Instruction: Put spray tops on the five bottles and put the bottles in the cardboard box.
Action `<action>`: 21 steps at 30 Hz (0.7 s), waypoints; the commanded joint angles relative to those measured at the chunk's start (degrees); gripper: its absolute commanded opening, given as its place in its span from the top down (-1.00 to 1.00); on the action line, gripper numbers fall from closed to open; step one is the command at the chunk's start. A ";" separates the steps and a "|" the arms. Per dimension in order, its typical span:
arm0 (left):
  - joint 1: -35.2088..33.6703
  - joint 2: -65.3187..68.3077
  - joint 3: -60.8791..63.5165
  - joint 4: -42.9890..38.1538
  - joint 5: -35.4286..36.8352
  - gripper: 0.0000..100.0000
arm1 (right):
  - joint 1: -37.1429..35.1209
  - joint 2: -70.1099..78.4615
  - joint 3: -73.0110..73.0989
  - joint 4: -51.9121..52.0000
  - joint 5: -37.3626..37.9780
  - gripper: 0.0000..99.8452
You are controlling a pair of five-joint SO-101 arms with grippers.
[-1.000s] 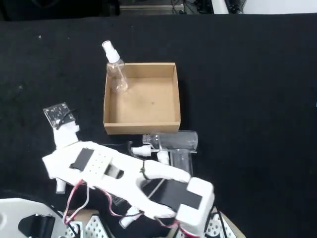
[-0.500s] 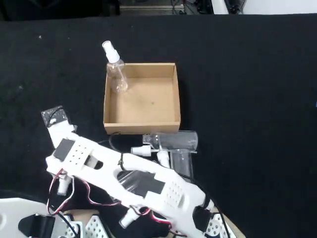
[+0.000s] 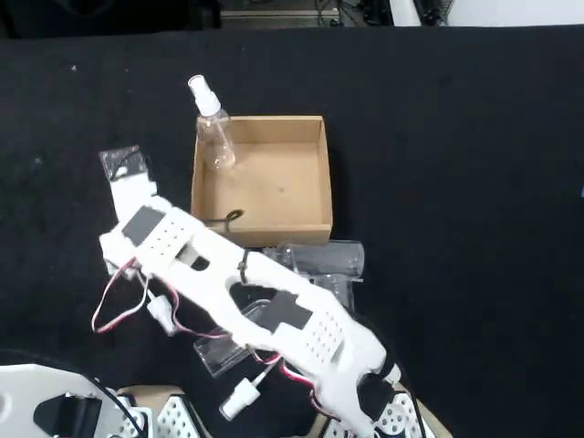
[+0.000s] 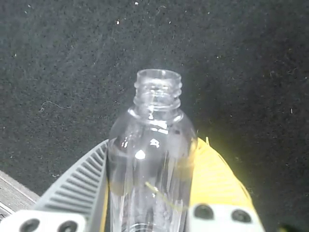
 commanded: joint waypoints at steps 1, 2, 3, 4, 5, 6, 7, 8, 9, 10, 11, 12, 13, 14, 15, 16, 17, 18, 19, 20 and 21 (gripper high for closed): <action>0.13 -0.88 -3.91 -0.26 0.44 0.94 | 0.62 -0.84 -4.88 0.18 3.52 0.97; 0.04 -0.88 -3.91 -0.26 0.44 0.94 | -0.09 -1.27 -5.67 1.93 3.60 0.93; 0.04 -0.88 -3.91 -0.26 0.35 0.94 | -0.79 -1.80 -6.64 4.13 3.60 0.87; 0.04 -0.88 -3.91 -0.26 0.35 0.94 | -1.67 -2.33 -7.60 6.59 3.60 0.78; 0.04 -0.88 -3.91 -0.26 0.35 0.94 | -2.64 -2.77 -8.40 8.97 3.60 0.70; 0.04 -0.88 -3.91 -0.26 0.26 0.94 | -3.78 -3.21 -9.10 11.34 3.69 0.63; 0.04 -0.88 -3.91 -0.26 0.26 0.94 | -4.84 -3.47 -9.27 13.36 3.87 0.57; 0.04 -0.88 -3.91 -0.35 0.26 0.94 | -5.63 -3.56 -9.45 14.95 3.87 0.55; 0.04 -0.88 -3.91 -0.35 0.26 0.94 | -6.24 -3.56 -9.36 16.00 3.87 0.57; 0.04 -0.88 -3.91 -0.35 0.26 0.94 | -6.59 -3.56 -9.19 16.79 3.78 0.59; 0.04 -0.88 -3.91 -0.35 0.26 0.94 | -6.68 -3.56 -8.66 17.23 3.78 0.61; 0.04 -0.88 -3.91 -0.35 0.26 0.94 | -6.77 -3.74 -7.43 17.23 3.69 0.62; 0.04 -0.88 -3.91 -0.35 0.26 0.94 | -6.95 -4.00 -6.20 17.14 3.60 0.62; 0.04 -0.88 -3.91 -0.35 0.26 0.94 | -7.21 -4.09 -5.14 17.14 3.60 0.62; 0.04 -0.88 -3.91 -0.35 0.26 0.94 | -7.47 -4.35 -3.65 16.79 3.60 0.62; 0.04 -0.88 -3.91 -0.35 0.26 0.94 | -7.65 -4.35 -2.24 16.62 3.60 0.62; 0.04 -0.88 -3.91 -0.35 0.26 0.94 | -7.65 -4.53 -0.57 16.00 3.60 0.62; 0.04 -0.88 -3.91 -0.44 0.26 0.94 | -7.56 -4.88 1.45 14.95 3.60 0.62; 0.04 -0.88 -3.91 -0.44 0.26 0.94 | -7.38 -5.14 3.38 13.80 3.60 0.62; 0.04 -0.88 -3.91 -0.44 0.26 0.94 | -7.30 -5.49 5.23 12.57 3.60 0.62; 0.04 -0.88 -3.91 -0.44 0.26 0.94 | -7.30 -5.85 7.16 11.34 3.60 0.62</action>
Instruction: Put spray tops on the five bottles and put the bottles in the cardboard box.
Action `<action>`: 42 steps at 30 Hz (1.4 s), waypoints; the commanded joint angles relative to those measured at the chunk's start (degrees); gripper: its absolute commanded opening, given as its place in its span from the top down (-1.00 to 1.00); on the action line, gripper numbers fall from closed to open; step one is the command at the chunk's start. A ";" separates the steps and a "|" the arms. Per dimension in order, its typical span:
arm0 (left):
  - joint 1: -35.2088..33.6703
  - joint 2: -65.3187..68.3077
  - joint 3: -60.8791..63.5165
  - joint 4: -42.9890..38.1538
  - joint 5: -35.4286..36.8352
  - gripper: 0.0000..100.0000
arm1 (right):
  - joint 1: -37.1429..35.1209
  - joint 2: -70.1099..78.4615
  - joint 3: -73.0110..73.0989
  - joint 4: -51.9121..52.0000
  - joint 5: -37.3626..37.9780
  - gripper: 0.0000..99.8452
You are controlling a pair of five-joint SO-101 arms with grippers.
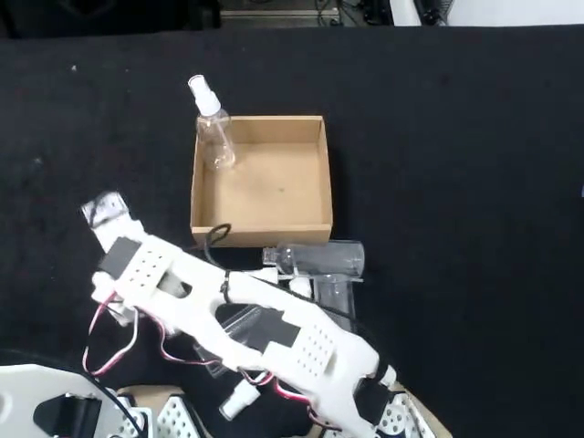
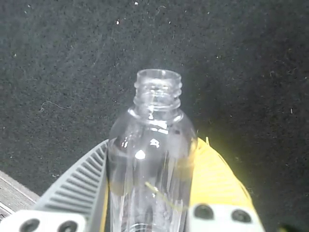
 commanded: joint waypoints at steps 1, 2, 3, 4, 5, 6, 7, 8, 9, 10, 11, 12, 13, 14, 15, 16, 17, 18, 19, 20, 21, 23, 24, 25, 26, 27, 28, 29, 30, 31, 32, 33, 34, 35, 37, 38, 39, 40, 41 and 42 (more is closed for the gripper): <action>0.04 -0.88 -3.91 -0.44 0.26 0.94 | -0.44 -6.37 6.73 -5.54 0.18 0.62; 0.04 -0.88 -3.91 -0.53 0.26 0.94 | -0.62 -6.81 8.04 -6.42 0.18 0.62; 0.04 -0.88 -3.91 -0.53 0.26 0.94 | -0.70 -7.34 9.27 -7.30 0.18 0.63; 0.04 -0.88 -3.91 -0.53 0.26 0.94 | -0.70 -8.04 10.15 -7.91 0.18 0.65; 0.04 -0.88 -3.82 -0.53 0.26 0.94 | -0.70 -8.75 10.77 -8.35 0.44 0.70; 0.04 -0.88 -3.82 -0.44 0.26 0.94 | -0.70 -9.36 11.21 -8.53 0.53 0.77; 0.04 -0.88 -3.82 -0.44 0.26 0.94 | -0.70 -10.15 11.56 -8.53 0.53 0.85; 0.04 -0.88 -3.82 -0.44 0.26 0.94 | -0.70 -10.77 12.00 -8.44 0.62 0.92; 0.04 -0.88 -3.82 -0.44 0.26 0.94 | -0.70 -11.38 12.35 -8.26 0.70 0.97; 0.04 -0.88 -3.82 -0.44 0.26 0.94 | -0.70 -12.00 12.70 -8.09 1.49 0.98; 0.04 -0.88 -3.82 -0.44 0.26 0.94 | -0.70 -12.62 12.97 -8.00 2.81 0.95; 0.04 -0.88 -3.82 -0.44 0.26 0.94 | -0.70 -13.14 13.23 -8.00 3.69 0.93; 0.04 -0.88 -3.82 -0.44 0.18 0.94 | -0.70 -13.58 13.32 -8.00 4.48 0.91; 0.04 -0.88 -3.82 -0.35 0.18 0.94 | -0.70 -13.85 13.32 -8.00 5.10 0.89; 0.04 -0.88 -3.74 -0.35 0.18 0.94 | -0.70 -14.02 13.32 -8.35 5.98 0.87; 0.04 -0.88 -3.74 -0.35 0.18 0.94 | -0.70 -14.11 12.88 -8.79 7.38 0.85; 0.04 -0.88 -3.74 -0.35 0.18 0.94 | -0.62 -14.02 12.62 -10.29 9.67 0.85; 0.04 -0.88 -3.65 -0.35 0.18 0.94 | -0.62 -13.93 12.53 -12.22 12.84 0.86; 0.04 -0.88 -3.65 -0.35 0.18 0.94 | -0.53 -13.76 12.53 -14.07 16.44 0.87; 0.04 -0.88 -3.56 -0.35 0.18 0.94 | -0.53 -13.32 12.53 -15.38 19.43 0.86; 0.04 -0.88 -3.47 -0.35 0.18 0.94 | -0.44 -12.79 12.26 -16.26 22.07 0.85; 0.04 -0.88 -3.47 -0.35 0.18 0.94 | -0.62 -11.91 11.56 -16.18 23.03 0.75; 0.04 -0.88 -3.47 -0.35 0.18 0.94 | -0.70 -11.65 11.12 -15.47 22.24 0.67; -0.04 -0.88 -3.47 -0.35 0.18 0.94 | -0.70 -11.47 10.68 -14.51 21.54 0.59; -0.04 -0.88 -3.65 -0.35 0.18 0.94 | -0.79 -11.30 10.07 -13.71 21.27 0.51; -0.04 -0.88 -3.74 -0.35 0.18 0.94 | -0.79 -11.21 9.45 -12.75 20.92 0.45; -0.04 -0.88 -3.74 -0.35 0.18 0.94 | -0.88 -11.21 8.92 -11.69 20.75 0.41; -0.04 -0.88 -3.74 -0.35 0.18 0.94 | -1.05 -11.21 8.48 -10.81 20.75 0.42; -0.04 -0.88 -3.82 -0.35 0.18 0.94 | -1.05 -11.21 8.31 -10.11 20.75 0.44; -0.04 -0.88 -3.82 -0.35 0.18 0.94 | -1.14 -11.21 8.48 -9.76 20.75 0.47; 0.04 -0.88 -3.82 -0.35 0.18 0.94 | -1.23 -11.21 8.75 -9.49 20.66 0.49; 0.04 -0.88 -3.82 -0.35 0.18 0.94 | -1.67 -11.12 9.01 -9.05 20.66 0.50; 0.04 -0.88 -3.82 -0.35 0.18 0.94 | -2.11 -11.12 9.54 -9.14 20.66 0.50; 0.04 -0.88 -3.82 -0.35 0.18 0.94 | -2.55 -11.12 10.15 -9.41 20.66 0.50; 0.04 -0.88 -3.82 -0.35 0.18 0.94 | -3.52 -11.12 11.03 -10.20 20.40 0.50; 0.04 -0.88 -3.74 -0.35 0.18 0.94 | -4.04 -11.21 11.30 -10.90 19.43 0.50; 0.04 -0.88 -3.74 -0.35 0.18 0.94 | -4.13 -11.21 11.30 -11.34 18.11 0.51; 0.04 -0.88 -3.65 -0.35 0.18 0.94 | -4.22 -11.12 11.38 -11.87 16.97 0.51; -0.04 -0.88 -3.65 -0.35 0.18 0.94 | -4.22 -11.03 11.47 -12.22 16.26 0.51; -0.13 -0.88 -3.65 -0.35 0.18 0.94 | -4.31 -11.03 11.65 -13.10 15.82 0.51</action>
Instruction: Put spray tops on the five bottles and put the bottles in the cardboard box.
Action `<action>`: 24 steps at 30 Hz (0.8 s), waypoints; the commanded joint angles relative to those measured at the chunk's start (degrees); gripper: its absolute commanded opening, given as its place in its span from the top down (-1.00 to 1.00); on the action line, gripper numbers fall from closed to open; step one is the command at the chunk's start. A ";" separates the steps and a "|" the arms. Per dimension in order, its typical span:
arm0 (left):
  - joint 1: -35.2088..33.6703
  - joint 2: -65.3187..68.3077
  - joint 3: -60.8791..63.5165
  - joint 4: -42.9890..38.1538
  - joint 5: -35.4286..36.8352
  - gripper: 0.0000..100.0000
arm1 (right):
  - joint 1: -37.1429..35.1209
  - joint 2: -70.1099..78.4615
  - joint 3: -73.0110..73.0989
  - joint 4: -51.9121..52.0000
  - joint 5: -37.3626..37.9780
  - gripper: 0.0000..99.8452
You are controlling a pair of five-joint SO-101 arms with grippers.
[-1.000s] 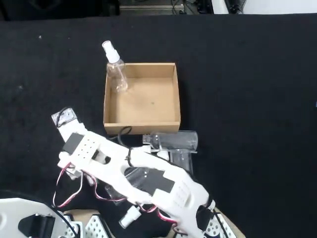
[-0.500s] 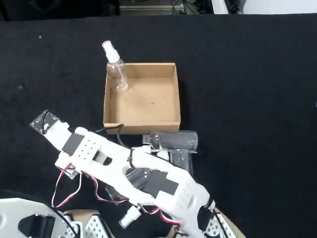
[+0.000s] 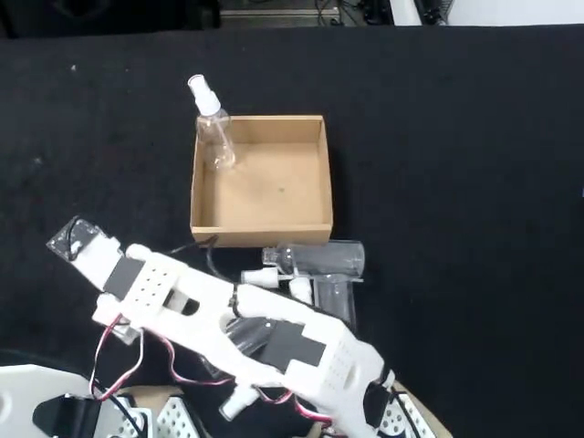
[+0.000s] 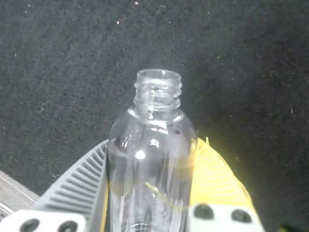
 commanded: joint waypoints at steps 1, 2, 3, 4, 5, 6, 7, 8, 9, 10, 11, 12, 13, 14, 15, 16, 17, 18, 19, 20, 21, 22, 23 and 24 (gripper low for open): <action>-0.22 -0.97 -3.74 -0.35 0.18 0.94 | -0.88 -1.71 0.31 -3.96 -2.64 0.52; -0.31 -1.14 -3.74 -0.35 0.18 0.94 | -0.70 -1.36 0.66 -4.84 -2.64 0.56; -0.40 -1.32 -3.74 -0.35 0.18 0.94 | -0.53 -0.92 1.01 -5.63 -2.55 0.60; -0.40 -1.32 -3.82 -0.26 0.18 0.94 | -0.09 -0.31 1.27 -6.07 -2.55 0.65; -0.40 -1.41 -3.82 -0.26 0.18 0.94 | 0.26 0.40 1.36 -6.33 -2.64 0.69; -0.40 -1.41 -3.82 -0.26 0.18 0.94 | 0.53 1.19 1.19 -6.15 -2.55 0.74; -0.48 -1.41 -3.82 -0.26 0.18 0.94 | 0.70 1.63 1.10 -6.15 -2.46 0.77; -0.48 -1.41 -3.82 -0.26 0.18 0.94 | 0.88 2.07 1.19 -6.07 -2.46 0.80; -0.48 -1.41 -3.82 -0.26 0.18 0.94 | 0.97 2.42 1.27 -6.07 -2.46 0.82; -0.40 -1.41 -3.82 -0.26 0.18 0.94 | 1.05 2.51 1.45 -6.07 -2.46 0.85; -0.40 -1.41 -3.82 -0.26 0.18 0.94 | 1.14 2.51 1.54 -6.07 -2.37 0.88; -0.40 -1.41 -3.82 -0.26 0.18 0.94 | 1.14 2.51 1.54 -5.98 -1.49 0.93; -0.40 -1.41 -3.82 -0.26 0.18 0.94 | 1.23 2.42 1.45 -5.98 -0.09 0.98; -0.40 -1.41 -3.82 -0.26 0.18 0.94 | 1.23 2.24 1.36 -5.80 1.58 0.98; -0.40 -1.41 -3.82 -0.26 0.18 0.94 | 1.23 1.54 1.10 -5.01 2.73 0.98; -0.48 -1.41 -3.82 -0.26 0.18 0.94 | 1.23 0.40 1.01 -4.48 3.43 0.98; -0.48 -1.41 -3.91 -0.26 0.18 0.94 | 1.67 -1.36 1.01 -3.69 3.69 0.98; -0.57 -1.49 -3.91 -0.26 0.18 0.94 | 2.55 -3.65 1.10 -3.08 3.69 0.98; -0.57 -1.49 -3.91 -0.18 0.35 0.94 | 3.43 -6.20 1.10 -2.11 3.78 0.98; -0.66 -1.67 -3.91 0.62 0.35 0.94 | 4.75 -9.19 1.54 -1.41 4.04 0.98; -0.57 -2.29 -3.91 2.02 0.44 0.94 | 5.98 -11.65 1.63 -0.62 4.48 0.98; -0.40 -3.16 -3.91 3.96 0.53 0.94 | 7.03 -14.02 1.80 0.18 4.84 0.98; -0.13 -4.22 -3.91 6.24 0.53 0.94 | 7.65 -15.96 2.86 0.88 5.27 0.98; 0.13 -5.63 -3.91 8.09 0.62 0.94 | 7.74 -18.15 4.35 1.41 5.54 0.98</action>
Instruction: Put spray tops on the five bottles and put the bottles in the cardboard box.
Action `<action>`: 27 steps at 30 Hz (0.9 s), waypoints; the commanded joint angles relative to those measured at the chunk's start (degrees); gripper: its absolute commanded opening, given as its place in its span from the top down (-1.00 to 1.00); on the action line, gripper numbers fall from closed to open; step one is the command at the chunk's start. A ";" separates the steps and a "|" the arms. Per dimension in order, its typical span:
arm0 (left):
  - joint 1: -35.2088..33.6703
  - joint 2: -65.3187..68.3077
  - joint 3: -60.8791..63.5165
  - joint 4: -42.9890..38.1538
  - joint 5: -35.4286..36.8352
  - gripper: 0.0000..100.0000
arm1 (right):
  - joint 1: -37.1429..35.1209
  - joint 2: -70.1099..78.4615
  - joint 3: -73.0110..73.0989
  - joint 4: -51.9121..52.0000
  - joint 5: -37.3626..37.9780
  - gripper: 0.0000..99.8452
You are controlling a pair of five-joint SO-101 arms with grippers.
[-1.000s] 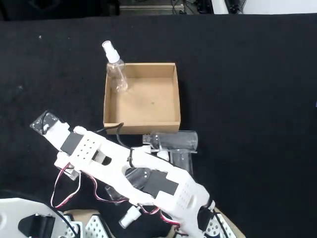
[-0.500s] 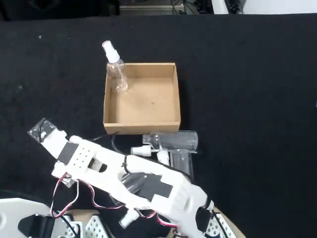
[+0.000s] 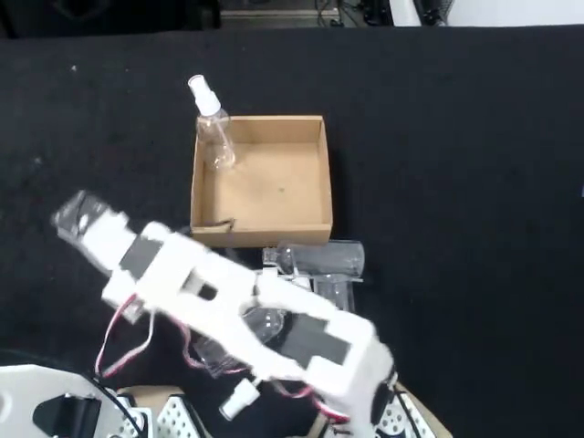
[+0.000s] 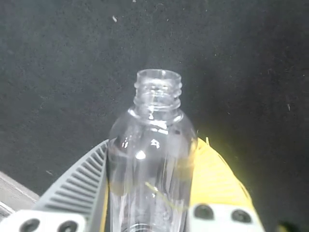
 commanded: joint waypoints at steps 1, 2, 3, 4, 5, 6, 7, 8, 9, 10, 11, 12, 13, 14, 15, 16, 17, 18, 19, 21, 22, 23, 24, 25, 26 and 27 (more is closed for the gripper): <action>0.75 -7.12 -3.91 7.47 0.62 0.94 | 3.34 -13.76 3.65 3.08 1.93 0.98; 1.36 -8.79 -3.38 8.09 0.88 0.94 | 2.73 -15.69 5.32 3.43 2.46 0.98; 1.80 -10.46 -3.03 8.35 2.02 0.94 | 2.11 -17.71 7.34 3.34 2.90 0.98; 2.24 -12.13 -2.24 8.09 3.52 0.94 | 1.67 -20.00 9.63 2.99 3.25 0.98; 2.59 -13.71 -1.10 7.91 4.66 0.94 | 1.32 -22.37 11.82 2.29 3.60 0.98; 3.03 -15.38 0.13 8.00 5.54 0.94 | 1.14 -24.75 14.20 1.41 3.60 0.98; 3.91 -17.14 1.63 8.18 5.89 0.94 | 1.23 -27.03 16.75 0.62 3.60 0.98; 4.79 -18.90 3.65 8.00 6.24 0.94 | 1.32 -29.32 19.21 -0.09 3.60 0.98; 5.67 -20.66 6.02 8.00 6.24 0.94 | 1.85 -31.43 21.58 -0.53 3.78 0.98; 6.99 -22.42 8.66 8.00 6.42 0.94 | 2.64 -33.54 23.69 -0.62 4.48 0.98; 8.48 -24.35 11.38 7.91 7.21 0.94 | 3.43 -35.82 25.45 -0.26 5.71 0.98; 9.89 -26.37 14.02 7.91 8.44 0.94 | 4.04 -38.20 27.21 0.00 6.95 0.98; 11.30 -28.75 16.48 7.82 9.67 0.94 | 5.10 -40.66 28.79 0.62 8.09 0.98; 13.05 -31.12 19.03 7.82 10.64 0.94 | 6.51 -43.21 30.20 1.41 8.79 0.98; 14.64 -33.58 21.58 7.12 11.60 0.94 | 7.91 -45.67 31.25 2.37 9.41 0.98; 16.04 -36.40 24.57 5.98 12.92 0.94 | 9.41 -48.31 32.04 3.60 9.67 0.98; 17.27 -39.38 27.56 4.66 14.33 0.94 | 10.99 -50.95 32.57 5.19 9.67 0.98; 18.59 -42.46 30.90 2.90 15.74 0.94 | 12.75 -53.58 32.92 7.03 9.67 0.98; 19.91 -45.80 34.42 1.14 17.05 0.94 | 14.51 -56.22 33.01 9.05 9.67 0.98; 23.08 -52.13 42.07 -2.99 19.08 0.94 | 18.81 -61.32 32.92 12.66 10.73 0.98; 25.10 -55.38 45.67 -5.01 20.22 0.94 | 21.63 -63.69 32.92 14.33 11.87 0.98; 27.30 -58.29 49.27 -6.86 21.71 0.94 | 24.70 -65.89 32.92 15.82 12.84 0.98; 29.67 -61.27 52.44 -8.79 23.56 0.94 | 28.48 -67.91 33.01 17.41 13.45 0.98; 32.22 -64.18 55.43 -10.55 25.67 0.94 | 32.62 -69.85 33.10 18.99 14.15 0.98; 34.77 -66.73 57.80 -12.40 28.04 0.94 | 36.84 -71.60 33.10 20.48 15.12 0.98; 37.32 -69.45 60.00 -14.42 30.68 0.94 | 41.49 -73.10 33.10 21.89 16.18 0.98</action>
